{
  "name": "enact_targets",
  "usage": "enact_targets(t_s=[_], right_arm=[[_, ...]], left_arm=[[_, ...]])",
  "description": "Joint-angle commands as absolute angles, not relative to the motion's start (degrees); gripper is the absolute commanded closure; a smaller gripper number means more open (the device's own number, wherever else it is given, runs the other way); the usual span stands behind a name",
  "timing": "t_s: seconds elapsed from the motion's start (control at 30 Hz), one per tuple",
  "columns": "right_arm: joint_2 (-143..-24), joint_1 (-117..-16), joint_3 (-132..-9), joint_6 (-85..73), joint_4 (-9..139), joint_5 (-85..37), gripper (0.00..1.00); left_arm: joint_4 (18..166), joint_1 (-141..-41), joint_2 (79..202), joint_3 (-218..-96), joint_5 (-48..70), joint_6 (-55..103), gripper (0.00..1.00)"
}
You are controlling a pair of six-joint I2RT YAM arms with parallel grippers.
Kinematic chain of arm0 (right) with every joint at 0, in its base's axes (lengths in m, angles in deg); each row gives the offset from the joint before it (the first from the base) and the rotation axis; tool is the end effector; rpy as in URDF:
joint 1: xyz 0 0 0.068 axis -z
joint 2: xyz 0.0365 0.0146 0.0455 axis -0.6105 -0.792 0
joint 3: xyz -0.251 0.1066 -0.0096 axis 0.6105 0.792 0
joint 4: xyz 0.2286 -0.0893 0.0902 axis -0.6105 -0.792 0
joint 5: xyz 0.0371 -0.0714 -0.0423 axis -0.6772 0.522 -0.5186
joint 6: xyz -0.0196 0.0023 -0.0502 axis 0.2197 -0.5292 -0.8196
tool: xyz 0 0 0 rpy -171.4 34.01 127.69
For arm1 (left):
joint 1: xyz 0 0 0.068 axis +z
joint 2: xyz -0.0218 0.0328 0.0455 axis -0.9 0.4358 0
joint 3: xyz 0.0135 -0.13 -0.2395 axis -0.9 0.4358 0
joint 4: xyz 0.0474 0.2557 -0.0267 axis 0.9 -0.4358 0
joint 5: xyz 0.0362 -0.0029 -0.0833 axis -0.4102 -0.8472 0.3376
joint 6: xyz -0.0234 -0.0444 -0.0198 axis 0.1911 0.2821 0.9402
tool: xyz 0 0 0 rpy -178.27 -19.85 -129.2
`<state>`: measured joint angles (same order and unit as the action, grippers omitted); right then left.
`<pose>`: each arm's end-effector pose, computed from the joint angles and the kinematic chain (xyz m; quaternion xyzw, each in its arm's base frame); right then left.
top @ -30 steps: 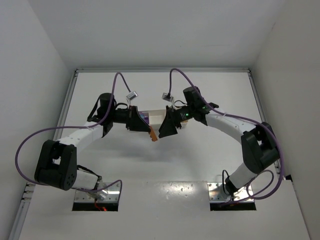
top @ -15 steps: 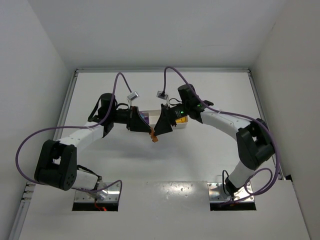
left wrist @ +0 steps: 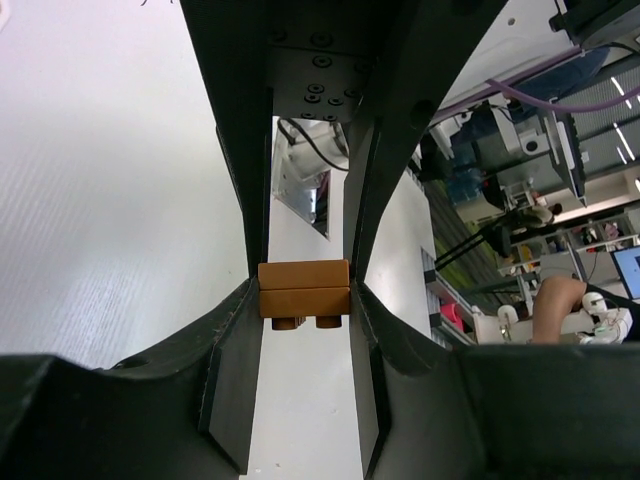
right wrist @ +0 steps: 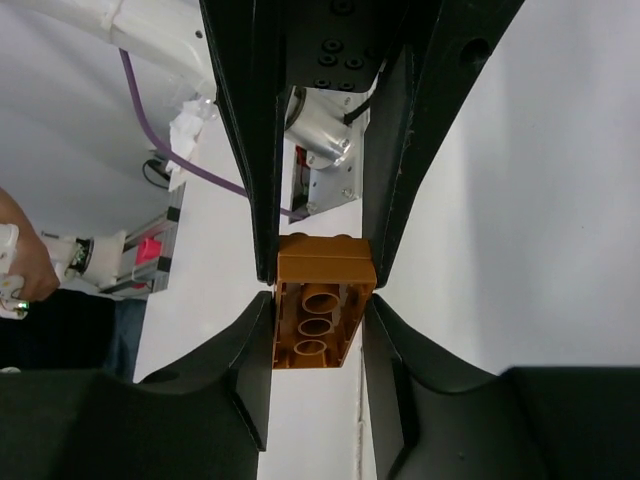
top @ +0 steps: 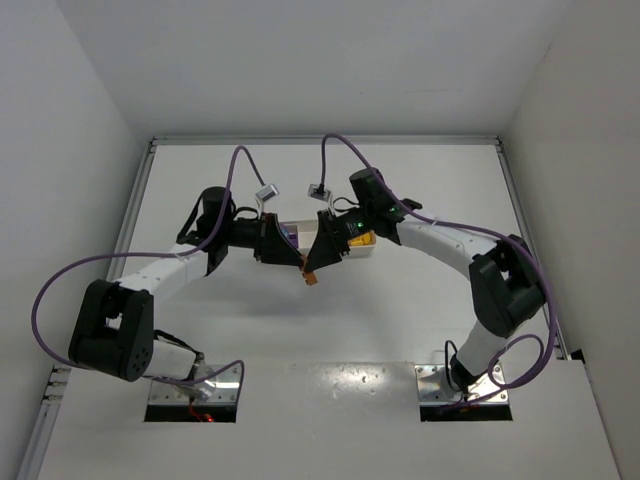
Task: Sort the legos into containers by color
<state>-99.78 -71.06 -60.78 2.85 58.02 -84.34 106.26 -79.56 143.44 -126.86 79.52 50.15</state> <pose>0.2843 0.2272 0.2411 -0.3510 0.7054 0.6055 0.1117 0.2574 -0.1068 0.2467 0.2254 0.6990 -0.6556 0.1756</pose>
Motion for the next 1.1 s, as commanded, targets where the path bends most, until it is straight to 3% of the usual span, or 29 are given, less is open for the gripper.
enact_targets(t_s=[0.0,0.03,0.87,1.0,1.07], right_arm=[[-99.74,-71.73,-63.27,0.87,59.81,-86.87,0.90],[-99.74,-71.73,-62.75,0.87,60.33,-86.87,1.00],[-90.86,-60.57,-54.05,6.15,68.25,-89.51,1.00],[-89.63,-60.04,-52.64,6.15,68.25,-84.77,1.00],[-88.32,-59.43,-52.11,5.44,67.63,-78.65,1.00]], left_arm=[[108.88,-80.07,142.03,-127.05,81.12,50.01,0.91],[108.88,-80.07,142.02,-126.52,81.12,50.01,0.91],[108.88,-80.07,140.97,-124.76,80.07,49.48,0.91],[95.75,-80.07,139.22,-129.31,71.05,39.33,0.93],[87.63,-80.07,137.46,-130.47,57.05,33.94,0.94]])
